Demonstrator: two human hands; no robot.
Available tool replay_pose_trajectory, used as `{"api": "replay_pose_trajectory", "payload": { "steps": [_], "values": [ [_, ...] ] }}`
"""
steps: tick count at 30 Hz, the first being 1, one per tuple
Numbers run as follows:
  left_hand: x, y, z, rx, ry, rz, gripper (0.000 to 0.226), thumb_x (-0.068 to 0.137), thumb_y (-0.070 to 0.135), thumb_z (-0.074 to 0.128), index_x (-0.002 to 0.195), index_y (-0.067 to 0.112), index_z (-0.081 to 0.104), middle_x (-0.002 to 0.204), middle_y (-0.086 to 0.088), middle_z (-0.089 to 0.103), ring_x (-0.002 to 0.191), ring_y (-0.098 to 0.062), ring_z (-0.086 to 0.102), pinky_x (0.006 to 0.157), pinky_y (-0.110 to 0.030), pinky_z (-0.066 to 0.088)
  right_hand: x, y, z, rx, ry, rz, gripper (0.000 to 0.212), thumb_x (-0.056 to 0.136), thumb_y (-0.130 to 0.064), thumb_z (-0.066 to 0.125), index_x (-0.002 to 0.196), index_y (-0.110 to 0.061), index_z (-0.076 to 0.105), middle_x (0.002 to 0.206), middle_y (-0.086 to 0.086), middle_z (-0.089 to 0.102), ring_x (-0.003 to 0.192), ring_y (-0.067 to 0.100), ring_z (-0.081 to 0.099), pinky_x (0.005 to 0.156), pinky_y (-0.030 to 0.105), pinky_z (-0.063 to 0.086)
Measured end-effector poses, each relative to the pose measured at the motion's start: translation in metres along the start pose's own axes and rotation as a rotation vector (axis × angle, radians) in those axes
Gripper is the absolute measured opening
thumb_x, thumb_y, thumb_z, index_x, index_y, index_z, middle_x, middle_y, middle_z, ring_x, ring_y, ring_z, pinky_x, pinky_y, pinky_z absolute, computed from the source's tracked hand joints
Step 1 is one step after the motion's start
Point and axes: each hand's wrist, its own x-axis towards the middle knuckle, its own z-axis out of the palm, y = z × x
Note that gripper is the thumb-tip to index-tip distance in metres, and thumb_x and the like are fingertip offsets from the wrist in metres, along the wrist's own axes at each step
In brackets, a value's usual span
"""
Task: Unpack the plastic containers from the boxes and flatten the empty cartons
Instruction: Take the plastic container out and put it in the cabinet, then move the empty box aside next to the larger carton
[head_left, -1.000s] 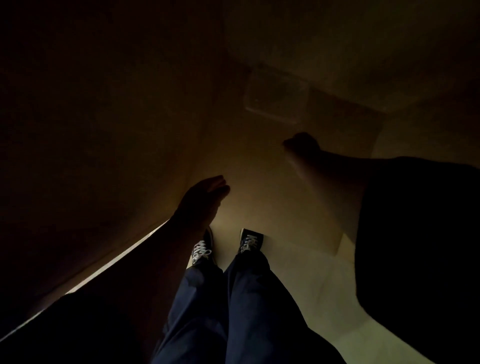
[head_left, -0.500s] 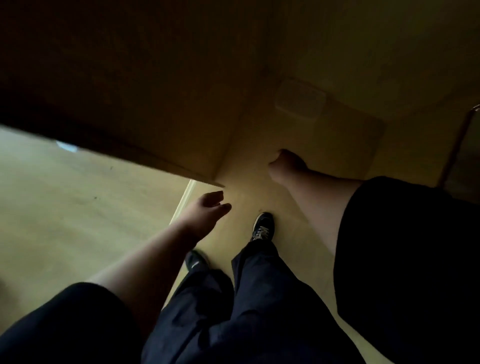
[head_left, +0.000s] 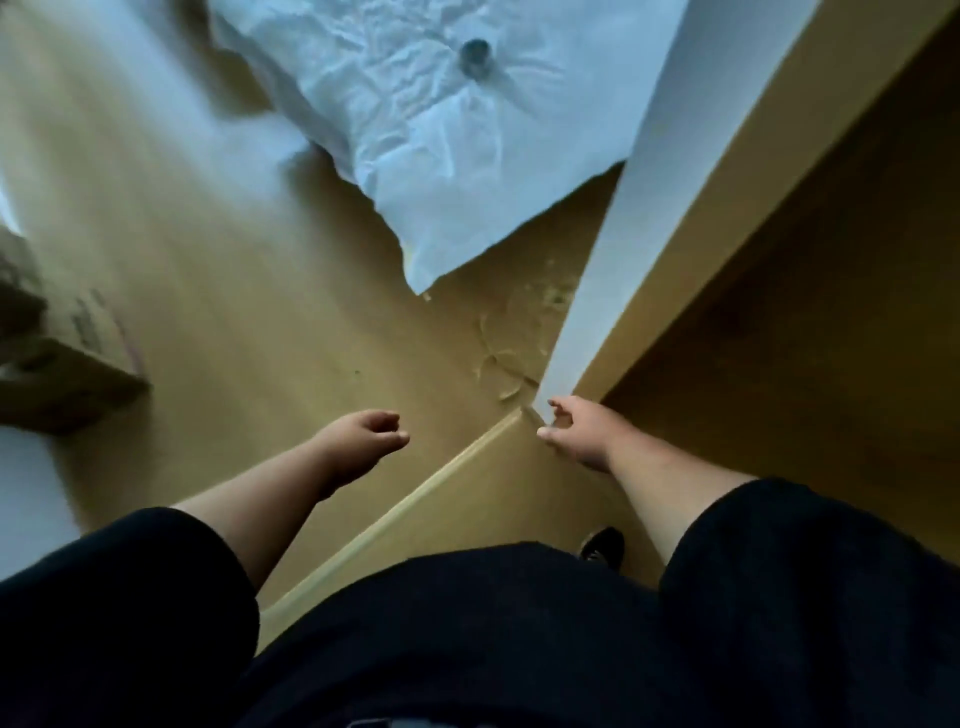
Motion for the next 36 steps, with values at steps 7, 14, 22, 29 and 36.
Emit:
{"api": "replay_pose_trajectory", "payload": {
  "steps": [7, 14, 22, 29, 36],
  "values": [
    [-0.047, -0.083, -0.107, -0.146, 0.210, -0.057, 0.050, 0.095, 0.028, 0.063, 0.142, 0.014, 0.051, 0.140, -0.006, 0.055, 0.122, -0.019, 0.053, 0.097, -0.028, 0.040, 0.023, -0.187, 0.031, -0.208, -0.008, -0.295, 0.071, 0.091, -0.049, 0.061, 0.152, -0.028, 0.033, 0.152, -0.002, 0.044, 0.136, 0.023, 0.046, 0.108, 0.039, 0.043],
    [-0.032, -0.122, -0.152, -0.293, 0.333, -0.123, 0.054, 0.096, 0.027, 0.062, 0.146, 0.013, 0.045, 0.142, -0.006, 0.054, 0.126, -0.022, 0.052, 0.101, -0.030, 0.042, 0.059, -0.304, 0.063, -0.476, -0.101, -0.505, 0.074, 0.092, -0.046, 0.062, 0.155, -0.025, 0.028, 0.156, 0.001, 0.038, 0.140, 0.024, 0.041, 0.111, 0.038, 0.039],
    [0.048, -0.119, -0.227, -0.367, 0.429, -0.224, 0.058, 0.095, 0.031, 0.061, 0.148, 0.014, 0.042, 0.144, -0.006, 0.051, 0.130, -0.023, 0.050, 0.107, -0.035, 0.041, 0.174, -0.416, 0.054, -0.709, -0.168, -0.653, 0.075, 0.092, -0.047, 0.062, 0.155, -0.024, 0.028, 0.157, 0.002, 0.037, 0.141, 0.025, 0.039, 0.113, 0.040, 0.037],
    [0.119, -0.079, -0.314, -0.429, 0.548, -0.331, 0.060, 0.096, 0.032, 0.058, 0.150, 0.015, 0.039, 0.149, -0.006, 0.046, 0.134, -0.025, 0.046, 0.110, -0.036, 0.038, 0.268, -0.528, 0.004, -0.843, -0.221, -0.745, 0.075, 0.091, -0.048, 0.063, 0.154, -0.026, 0.029, 0.156, 0.003, 0.038, 0.140, 0.025, 0.041, 0.112, 0.040, 0.038],
    [0.157, -0.059, -0.389, -0.458, 0.609, -0.355, 0.061, 0.096, 0.033, 0.057, 0.151, 0.017, 0.036, 0.151, -0.004, 0.045, 0.136, -0.023, 0.044, 0.112, -0.037, 0.037, 0.325, -0.629, -0.008, -0.908, -0.247, -0.819, 0.075, 0.092, -0.045, 0.062, 0.155, -0.025, 0.027, 0.156, 0.005, 0.037, 0.140, 0.026, 0.040, 0.112, 0.038, 0.038]
  ]
}}
